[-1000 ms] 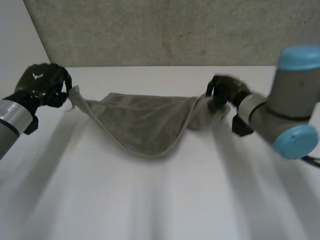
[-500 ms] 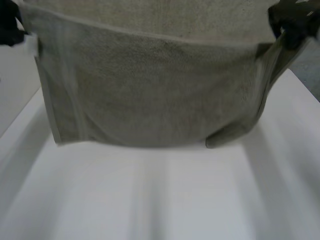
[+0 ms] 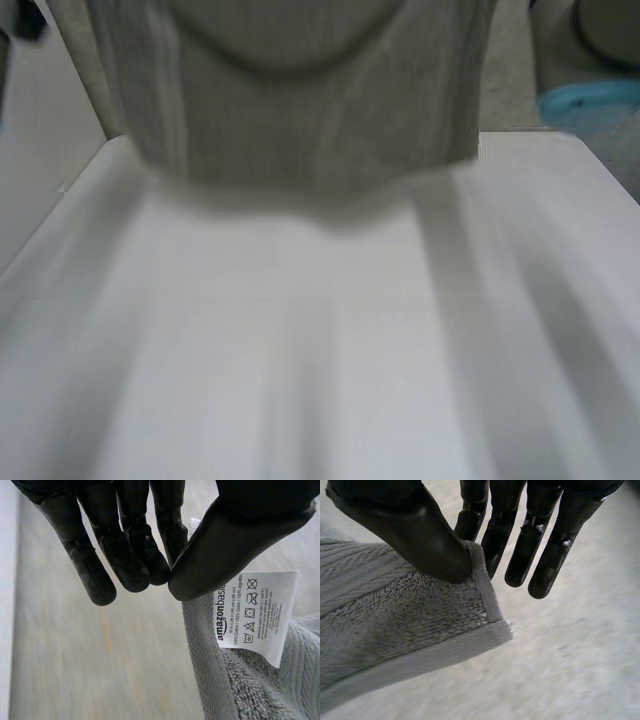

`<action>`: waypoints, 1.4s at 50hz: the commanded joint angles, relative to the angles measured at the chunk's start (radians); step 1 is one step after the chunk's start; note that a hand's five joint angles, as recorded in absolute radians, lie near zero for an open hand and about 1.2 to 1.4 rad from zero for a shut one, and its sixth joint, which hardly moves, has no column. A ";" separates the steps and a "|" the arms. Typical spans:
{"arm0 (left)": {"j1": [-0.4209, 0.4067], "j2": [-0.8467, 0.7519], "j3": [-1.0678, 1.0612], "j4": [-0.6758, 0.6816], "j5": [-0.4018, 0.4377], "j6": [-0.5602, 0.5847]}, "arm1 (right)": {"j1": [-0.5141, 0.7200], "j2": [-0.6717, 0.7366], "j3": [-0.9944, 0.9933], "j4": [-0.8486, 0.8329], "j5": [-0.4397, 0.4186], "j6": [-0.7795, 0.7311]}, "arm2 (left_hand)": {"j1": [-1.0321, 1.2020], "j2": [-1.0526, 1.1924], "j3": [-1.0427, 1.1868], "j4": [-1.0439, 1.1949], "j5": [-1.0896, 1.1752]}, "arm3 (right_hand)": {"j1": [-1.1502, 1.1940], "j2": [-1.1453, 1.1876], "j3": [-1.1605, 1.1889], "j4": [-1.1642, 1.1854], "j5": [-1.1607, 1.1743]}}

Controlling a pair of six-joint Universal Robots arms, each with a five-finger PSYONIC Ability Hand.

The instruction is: Fold the towel.

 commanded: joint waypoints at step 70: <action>0.420 0.530 -1.220 0.210 0.540 -0.092 | -0.306 -0.600 1.107 0.487 -0.474 -0.168 | 0.116 0.051 0.056 0.035 0.089 | 0.075 0.089 0.682 0.558 0.059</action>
